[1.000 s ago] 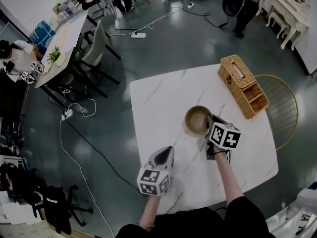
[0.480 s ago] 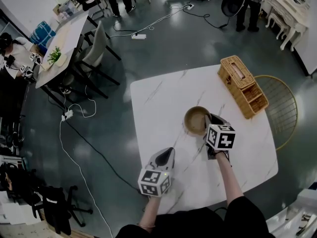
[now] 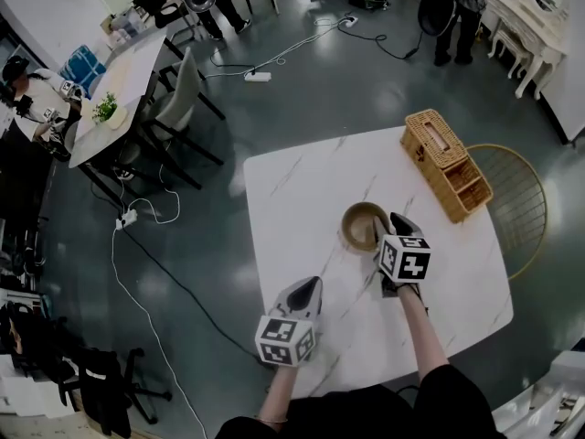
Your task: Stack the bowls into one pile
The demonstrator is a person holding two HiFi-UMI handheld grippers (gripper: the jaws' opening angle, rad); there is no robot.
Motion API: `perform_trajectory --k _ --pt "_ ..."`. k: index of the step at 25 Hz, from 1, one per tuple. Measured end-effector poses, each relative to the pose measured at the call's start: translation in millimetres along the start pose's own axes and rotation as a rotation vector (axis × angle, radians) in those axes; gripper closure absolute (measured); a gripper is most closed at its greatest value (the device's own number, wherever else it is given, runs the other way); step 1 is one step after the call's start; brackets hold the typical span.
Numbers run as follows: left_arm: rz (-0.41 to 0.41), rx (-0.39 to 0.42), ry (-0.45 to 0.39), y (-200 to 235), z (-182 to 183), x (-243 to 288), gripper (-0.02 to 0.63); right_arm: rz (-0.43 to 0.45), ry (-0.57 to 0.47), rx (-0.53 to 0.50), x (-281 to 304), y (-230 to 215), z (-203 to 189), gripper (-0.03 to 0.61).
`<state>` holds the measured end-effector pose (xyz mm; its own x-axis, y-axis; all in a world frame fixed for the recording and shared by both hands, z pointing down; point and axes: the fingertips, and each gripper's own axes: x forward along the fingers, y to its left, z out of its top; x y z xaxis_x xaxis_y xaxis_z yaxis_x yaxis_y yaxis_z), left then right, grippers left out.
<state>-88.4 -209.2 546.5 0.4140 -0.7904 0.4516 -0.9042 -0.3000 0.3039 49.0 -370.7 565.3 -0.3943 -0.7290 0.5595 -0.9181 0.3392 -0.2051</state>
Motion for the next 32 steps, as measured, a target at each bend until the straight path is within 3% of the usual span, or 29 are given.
perform_trajectory --k 7,10,15,32 --pt "0.007 -0.002 -0.030 1 4 -13 0.600 0.022 -0.035 0.154 -21 -2 -6 0.458" --pt "0.008 -0.003 -0.049 1 6 -21 0.600 0.042 -0.043 0.187 -35 1 -14 0.508" --pt "-0.007 0.016 -0.081 -8 13 -37 0.600 0.074 -0.080 0.204 -69 7 -22 0.550" --pt "-0.065 0.123 -0.234 -41 43 -101 0.600 0.355 -0.268 0.132 -198 68 -20 0.554"
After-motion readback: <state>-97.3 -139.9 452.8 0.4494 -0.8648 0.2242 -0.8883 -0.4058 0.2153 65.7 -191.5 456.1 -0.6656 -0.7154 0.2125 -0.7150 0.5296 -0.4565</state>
